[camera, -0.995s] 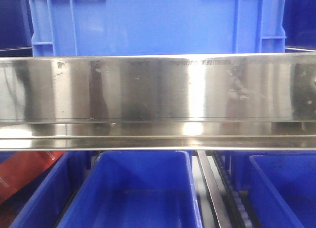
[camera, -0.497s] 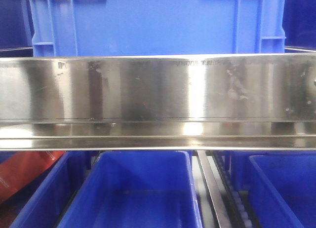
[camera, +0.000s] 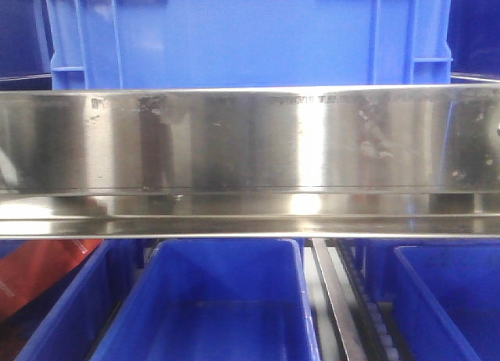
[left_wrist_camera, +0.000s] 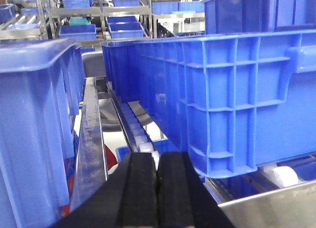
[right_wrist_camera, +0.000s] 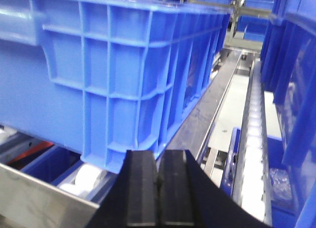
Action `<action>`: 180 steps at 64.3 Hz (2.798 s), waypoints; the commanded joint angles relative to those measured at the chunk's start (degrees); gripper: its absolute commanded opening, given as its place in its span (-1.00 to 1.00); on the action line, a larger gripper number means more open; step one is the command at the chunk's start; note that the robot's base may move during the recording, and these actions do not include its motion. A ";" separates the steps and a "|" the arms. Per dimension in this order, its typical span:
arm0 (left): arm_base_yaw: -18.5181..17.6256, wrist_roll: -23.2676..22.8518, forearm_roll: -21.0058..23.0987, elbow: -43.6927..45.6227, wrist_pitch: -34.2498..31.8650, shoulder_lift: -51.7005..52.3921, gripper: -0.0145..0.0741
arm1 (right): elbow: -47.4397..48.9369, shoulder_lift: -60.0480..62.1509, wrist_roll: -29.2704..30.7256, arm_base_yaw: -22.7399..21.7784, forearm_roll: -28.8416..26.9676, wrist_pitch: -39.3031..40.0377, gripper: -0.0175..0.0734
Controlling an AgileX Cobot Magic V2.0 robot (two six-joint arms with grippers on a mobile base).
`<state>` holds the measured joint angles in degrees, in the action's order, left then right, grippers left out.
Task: Place valve from conveyor to right shelf box
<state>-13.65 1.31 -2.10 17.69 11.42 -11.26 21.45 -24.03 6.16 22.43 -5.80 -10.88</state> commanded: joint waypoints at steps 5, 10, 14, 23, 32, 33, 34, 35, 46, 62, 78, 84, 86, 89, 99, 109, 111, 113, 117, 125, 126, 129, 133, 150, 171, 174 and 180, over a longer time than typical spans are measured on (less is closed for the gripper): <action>0.06 -0.45 0.44 0.00 -1.30 0.23 -0.92 | -0.11 0.43 0.16 -0.24 0.44 2.01 -0.96; 0.06 -0.45 0.44 0.00 -1.30 0.23 -0.92 | -0.11 0.43 0.16 -0.24 0.44 2.00 -0.97; 0.06 -0.45 0.44 0.00 -1.30 0.23 -0.92 | -0.11 0.43 0.16 -0.24 0.44 2.00 -0.97; 0.06 -0.45 0.44 0.00 -1.30 0.23 -0.92 | -0.11 0.43 0.16 -0.24 0.44 2.00 -0.97; 0.06 -0.45 0.44 0.00 -1.30 0.23 -0.92 | -0.11 0.43 0.16 -0.24 0.44 2.00 -0.97; 0.06 -0.45 0.44 0.00 -1.30 0.23 -0.92 | -0.11 0.43 0.16 -0.24 0.44 2.00 -0.97; 0.06 -0.45 0.44 0.00 -1.30 0.23 -0.92 | -0.11 0.43 0.16 -0.24 0.44 2.00 -0.97; 0.06 -0.45 0.44 0.00 -1.30 0.23 -0.92 | -0.11 0.43 0.16 -0.24 0.44 2.00 -0.97; 3.24 -0.45 0.44 -0.82 -1.70 0.23 -0.92 | -0.11 0.43 0.16 -0.24 0.44 2.00 -0.97; 12.10 -0.45 0.44 -8.03 -7.69 5.22 -0.92 | -0.11 0.43 0.16 -0.24 0.44 2.00 -0.97; 15.82 -0.45 0.44 -17.69 -12.71 11.26 -0.92 | -0.11 0.43 0.16 -0.24 0.44 2.00 -0.97; 15.82 -0.45 0.44 -17.69 -12.93 11.26 -0.92 | -0.11 0.43 0.16 -0.24 0.44 2.00 -0.97; 15.82 -0.45 0.44 -17.69 -13.05 11.26 -0.92 | -0.11 0.48 0.16 -0.24 0.44 2.14 -0.97; 15.72 -0.45 0.44 -17.69 -12.73 11.26 -0.92 | -0.11 0.48 0.16 -0.24 0.44 2.42 -0.97; 15.72 -0.45 0.44 -17.69 -12.98 11.26 -0.92 | -0.11 0.48 0.16 -0.24 0.44 2.42 -0.97; 15.72 -0.45 0.44 -17.69 -12.98 11.26 -0.92 | -0.11 0.48 0.16 -0.24 0.44 2.42 -0.97; 15.72 -0.45 0.44 -17.69 -12.98 11.26 -0.92 | -0.11 0.48 0.16 -0.24 0.44 2.42 -0.97; 15.72 -0.45 0.44 -17.69 -12.98 11.26 -0.92 | -0.11 0.48 0.16 -0.24 0.44 2.42 -0.97; 15.72 -0.45 0.44 -17.69 -12.98 11.26 -0.92 | -0.11 0.48 0.16 -0.24 0.44 2.42 -0.97; 15.72 -0.45 0.44 -17.69 -12.98 11.26 -0.92 | -0.11 0.48 0.16 -0.24 0.44 2.42 -0.97; 15.72 -0.45 0.44 -17.69 -12.98 11.26 -0.92 | -0.11 0.48 0.16 -0.24 0.44 2.42 -0.97; 15.72 -0.45 0.44 -17.69 -12.98 11.26 -0.92 | -0.11 0.48 0.16 -0.24 0.44 2.42 -0.97; 15.72 -0.45 0.44 -17.69 -12.98 11.26 -0.92 | -0.11 0.48 0.16 -0.24 0.44 2.42 -0.97; 15.72 -0.45 0.44 -17.69 -12.98 11.26 -0.92 | -1.14 1.30 0.16 -2.06 0.44 3.24 -0.97; 15.72 -0.45 0.44 -17.69 -12.98 11.26 -0.92 | -8.74 13.09 -4.49 -18.58 0.44 2.75 -0.97; 15.72 -0.45 0.44 -17.69 -12.98 11.26 -0.92 | -10.55 14.79 -5.12 -19.99 0.44 2.75 -0.97; 15.72 -0.45 0.44 -17.69 -12.98 11.26 -0.92 | -13.51 18.01 -5.50 -21.80 0.44 2.75 -0.97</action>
<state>2.00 1.31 -2.06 -0.06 -0.32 -0.34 10.47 -8.53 1.54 2.43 -5.74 -8.81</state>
